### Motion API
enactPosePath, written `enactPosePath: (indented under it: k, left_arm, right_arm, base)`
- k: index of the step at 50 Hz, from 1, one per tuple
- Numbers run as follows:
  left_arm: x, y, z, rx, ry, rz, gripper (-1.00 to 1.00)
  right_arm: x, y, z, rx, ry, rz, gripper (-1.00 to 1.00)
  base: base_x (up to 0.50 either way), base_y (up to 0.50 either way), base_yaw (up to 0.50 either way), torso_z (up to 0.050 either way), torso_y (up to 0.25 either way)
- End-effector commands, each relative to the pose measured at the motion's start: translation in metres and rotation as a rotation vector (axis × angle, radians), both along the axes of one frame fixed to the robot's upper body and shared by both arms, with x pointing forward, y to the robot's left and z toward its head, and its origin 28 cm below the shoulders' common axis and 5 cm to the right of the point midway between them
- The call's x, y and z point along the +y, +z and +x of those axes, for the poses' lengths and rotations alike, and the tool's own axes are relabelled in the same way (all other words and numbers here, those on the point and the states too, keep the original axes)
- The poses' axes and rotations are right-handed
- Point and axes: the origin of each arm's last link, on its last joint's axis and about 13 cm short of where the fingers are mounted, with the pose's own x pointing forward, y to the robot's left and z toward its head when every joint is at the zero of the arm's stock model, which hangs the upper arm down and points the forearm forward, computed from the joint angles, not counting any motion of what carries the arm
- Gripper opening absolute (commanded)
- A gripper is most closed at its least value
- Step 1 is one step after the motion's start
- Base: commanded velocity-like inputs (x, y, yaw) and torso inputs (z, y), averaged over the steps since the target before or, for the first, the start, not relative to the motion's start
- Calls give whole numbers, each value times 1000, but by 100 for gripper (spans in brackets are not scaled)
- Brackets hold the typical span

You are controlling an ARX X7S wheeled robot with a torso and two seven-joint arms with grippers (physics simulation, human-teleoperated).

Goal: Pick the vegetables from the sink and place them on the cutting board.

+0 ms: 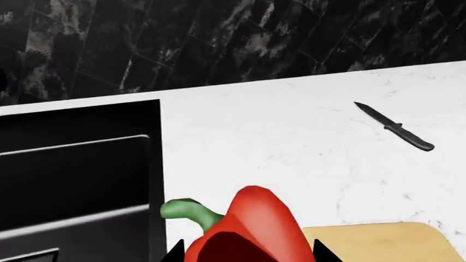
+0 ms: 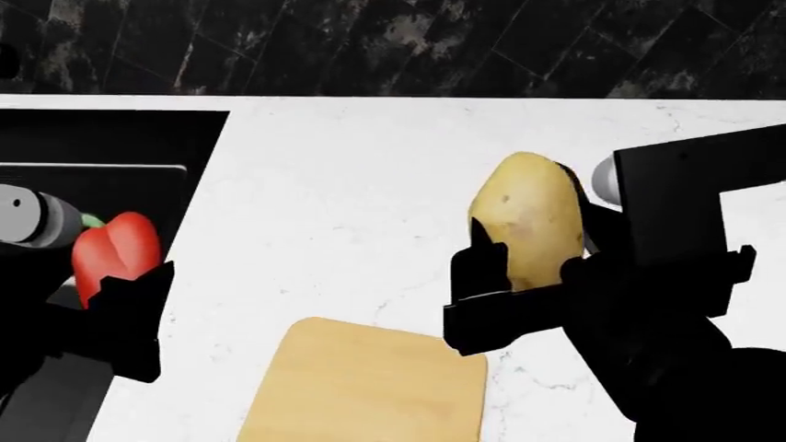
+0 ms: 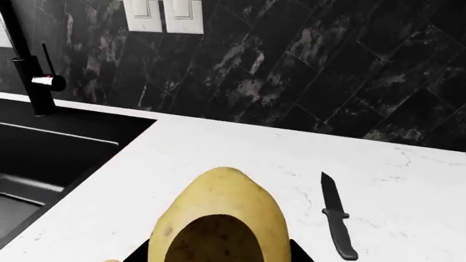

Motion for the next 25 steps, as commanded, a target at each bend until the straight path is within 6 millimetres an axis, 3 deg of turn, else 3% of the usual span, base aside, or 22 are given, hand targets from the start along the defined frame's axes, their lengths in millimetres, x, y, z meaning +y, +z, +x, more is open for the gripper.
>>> enactPosePath:
  k: [1,14,25]
  left_arm:
    - [0,2,0,-3,-1,-4,-100]
    - [-3,1,3,-1,-15,-4,-100]
    - [-2,-1,3,4,-18,-5,-100]
  right_arm:
    - [9,15,4,87,80,-87,-100]
    - [24,58,3,328,191,-198,-100]
    - [45,54,14,460,281,-277,-100]
  base:
    - [0,0,0,0,0]
    - [0,0,0,0,0]
    - [0,0,0,0,0]
